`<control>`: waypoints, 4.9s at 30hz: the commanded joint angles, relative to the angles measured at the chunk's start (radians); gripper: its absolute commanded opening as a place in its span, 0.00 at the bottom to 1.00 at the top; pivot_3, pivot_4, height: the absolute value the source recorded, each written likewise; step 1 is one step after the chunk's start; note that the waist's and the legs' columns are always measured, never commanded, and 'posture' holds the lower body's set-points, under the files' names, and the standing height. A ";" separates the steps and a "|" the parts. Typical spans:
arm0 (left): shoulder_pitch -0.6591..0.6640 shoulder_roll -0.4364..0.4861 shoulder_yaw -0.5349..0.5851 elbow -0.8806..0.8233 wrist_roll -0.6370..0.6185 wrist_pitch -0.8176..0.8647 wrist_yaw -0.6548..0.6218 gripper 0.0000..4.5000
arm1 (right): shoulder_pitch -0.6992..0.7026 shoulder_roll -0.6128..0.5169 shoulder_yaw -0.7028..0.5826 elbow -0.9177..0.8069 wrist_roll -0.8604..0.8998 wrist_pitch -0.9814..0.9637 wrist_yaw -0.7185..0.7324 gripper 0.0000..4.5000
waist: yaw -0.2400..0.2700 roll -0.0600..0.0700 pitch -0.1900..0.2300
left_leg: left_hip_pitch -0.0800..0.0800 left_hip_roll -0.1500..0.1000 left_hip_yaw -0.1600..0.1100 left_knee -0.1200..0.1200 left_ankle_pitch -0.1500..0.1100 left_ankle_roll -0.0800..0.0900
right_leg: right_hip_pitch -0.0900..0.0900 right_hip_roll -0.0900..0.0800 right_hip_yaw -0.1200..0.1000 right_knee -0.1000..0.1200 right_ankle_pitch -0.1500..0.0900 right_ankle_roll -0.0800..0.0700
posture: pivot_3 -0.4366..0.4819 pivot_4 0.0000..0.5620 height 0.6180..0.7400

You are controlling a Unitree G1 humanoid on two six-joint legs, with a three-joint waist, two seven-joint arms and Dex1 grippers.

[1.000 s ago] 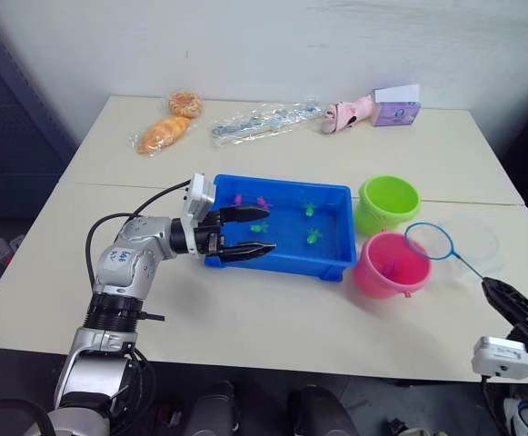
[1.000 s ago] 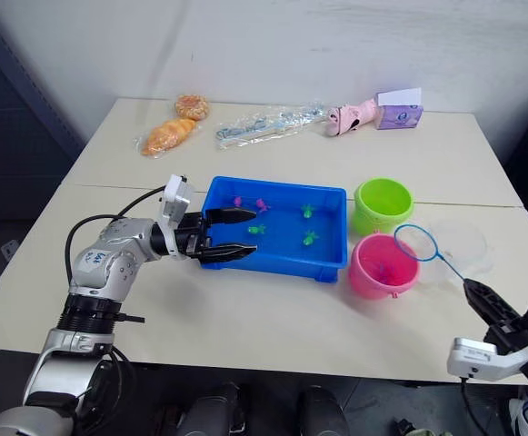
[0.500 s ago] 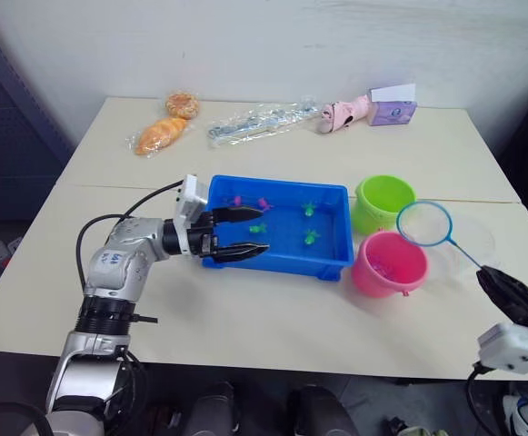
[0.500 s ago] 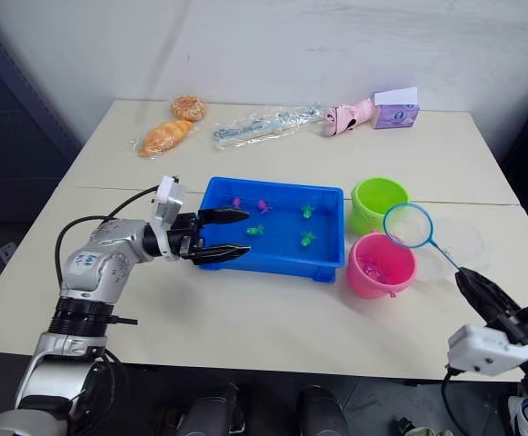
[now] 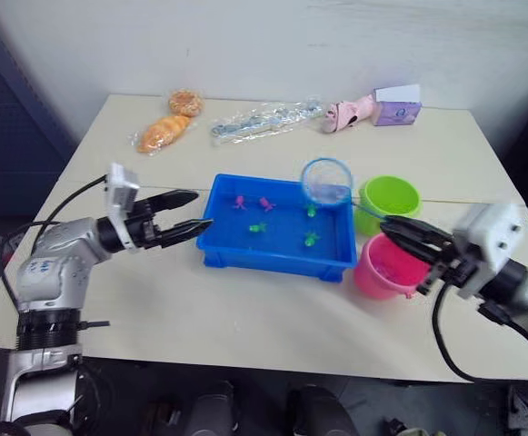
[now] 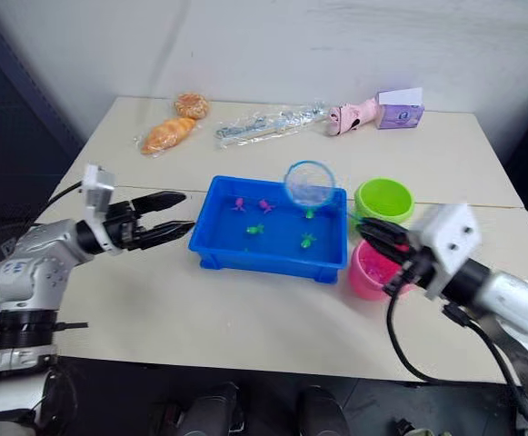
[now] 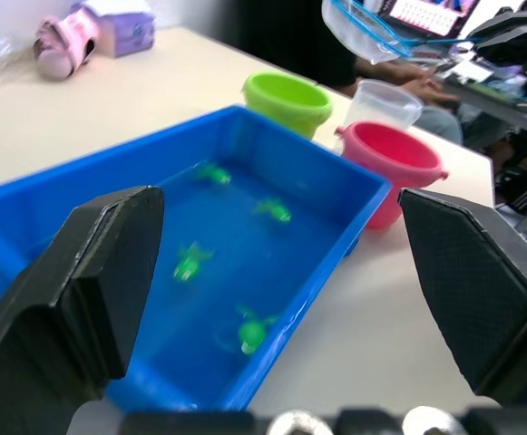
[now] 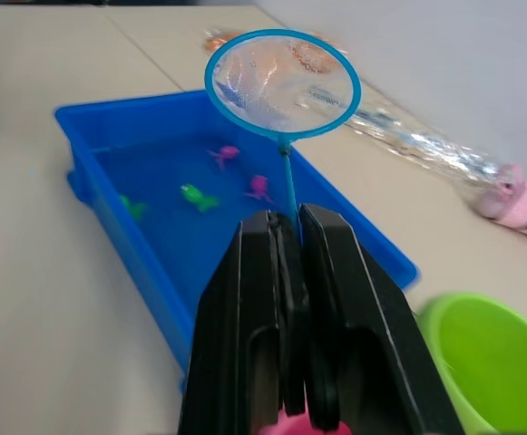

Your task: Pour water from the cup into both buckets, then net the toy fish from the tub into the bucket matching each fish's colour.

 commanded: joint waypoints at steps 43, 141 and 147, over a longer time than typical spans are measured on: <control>0.089 0.036 0.015 -0.133 -0.017 -0.014 0.051 0.99 | -0.723 0.443 0.391 0.739 -0.365 0.471 0.122 0.00 | -0.024 -0.001 0.000 | -0.013 -0.002 0.000 0.007 0.000 0.001 | -0.012 -0.002 -0.002 0.010 0.000 0.000 | 0.48 0.27 1.00; 0.030 0.046 -0.019 -0.111 -0.027 -0.006 0.008 0.99 | -0.362 0.320 0.183 0.173 -0.428 0.355 0.323 0.00 | -0.021 -0.001 0.000 | -0.014 -0.002 0.001 0.006 0.000 0.000 | -0.015 -0.002 -0.001 0.010 0.000 0.000 | 0.48 0.27 1.00; -0.037 0.023 -0.051 -0.130 -0.066 0.029 -0.020 0.99 | -0.192 0.263 -0.011 -0.030 -0.345 0.344 0.311 0.00 | -0.013 -0.001 0.000 | -0.015 -0.002 0.000 0.006 0.000 0.000 | -0.015 -0.002 -0.001 0.009 0.000 0.000 | 0.48 0.27 1.00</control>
